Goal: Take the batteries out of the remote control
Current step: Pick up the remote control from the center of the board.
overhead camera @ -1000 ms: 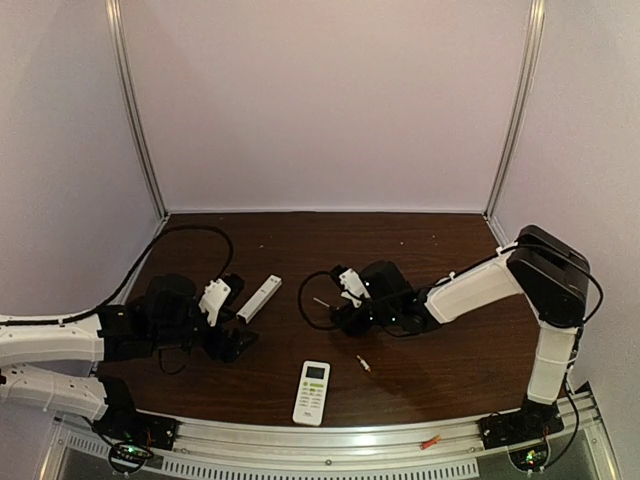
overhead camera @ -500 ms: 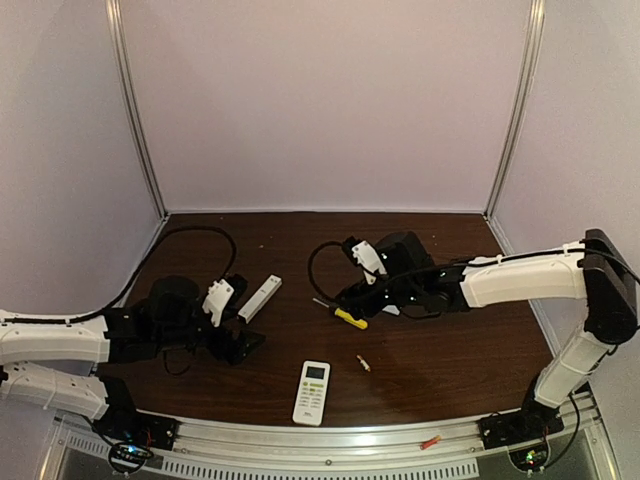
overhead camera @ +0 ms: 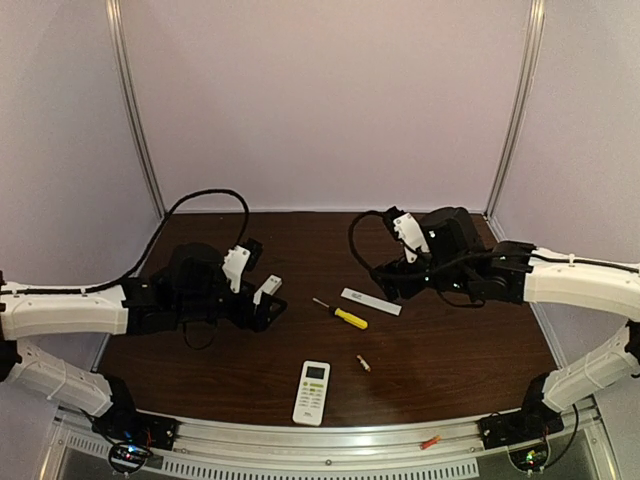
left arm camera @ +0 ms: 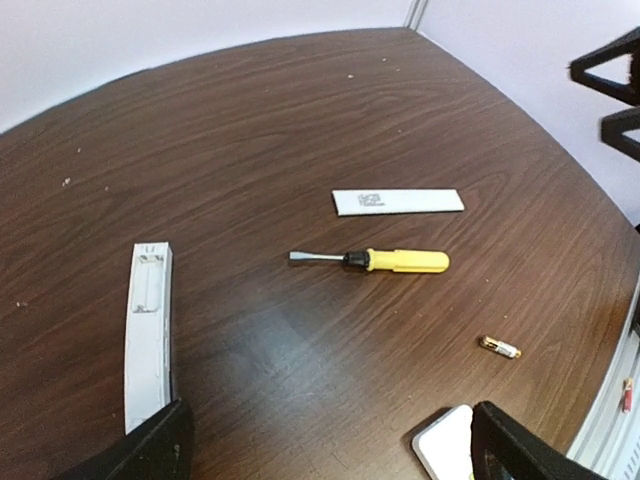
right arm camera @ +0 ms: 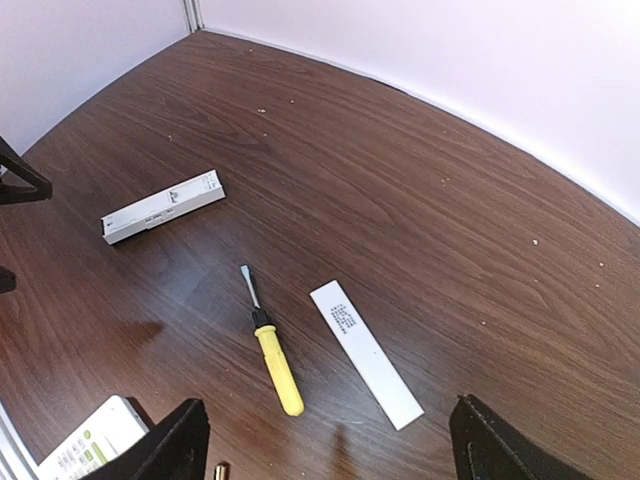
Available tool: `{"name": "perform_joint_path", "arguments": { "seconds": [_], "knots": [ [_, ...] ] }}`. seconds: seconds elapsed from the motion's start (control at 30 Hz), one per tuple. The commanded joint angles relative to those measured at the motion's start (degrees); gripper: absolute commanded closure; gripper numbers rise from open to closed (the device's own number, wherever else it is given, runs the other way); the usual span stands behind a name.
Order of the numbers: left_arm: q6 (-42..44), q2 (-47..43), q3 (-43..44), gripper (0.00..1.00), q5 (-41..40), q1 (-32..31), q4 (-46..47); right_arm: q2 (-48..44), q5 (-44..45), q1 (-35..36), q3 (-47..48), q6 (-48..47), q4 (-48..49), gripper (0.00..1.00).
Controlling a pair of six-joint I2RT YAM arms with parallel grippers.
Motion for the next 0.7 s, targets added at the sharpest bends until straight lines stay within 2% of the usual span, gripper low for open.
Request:
{"name": "perform_joint_path", "arguments": {
  "seconds": [0.0,0.03,0.1,0.13,0.37,0.57,0.67],
  "knots": [
    [-11.34,4.2,3.19,0.03,-6.82,-0.06,-2.21,-5.37,5.67,0.23,-1.53,0.63,-7.42,0.15],
    [-12.94,4.86,3.77,0.02,-7.37,0.04,-2.74,-6.84,6.14,0.25,-1.92,0.59,-8.16,0.14],
    [-15.56,6.85,5.67,0.02,-7.47,0.1,-4.83,-9.61,7.34,0.17,-2.79,0.89,-9.04,0.02],
    [-16.33,7.92,6.86,0.02,-6.97,0.0,-6.35,-10.79,7.89,0.22,-3.11,1.13,-9.62,0.01],
    [-24.01,14.31,16.56,0.03,-13.27,-7.8,-20.08,-13.26,4.63,0.01,-2.09,1.51,-15.94,0.0],
    [-32.53,20.93,22.5,0.02,-17.08,-15.77,-27.31,-10.77,2.8,-0.09,0.73,3.55,-21.2,0.0],
    [-37.03,23.07,23.42,0.03,-16.87,-17.59,-29.42,-9.29,1.83,-0.09,1.46,3.83,-22.61,0.0]
  ]
}}
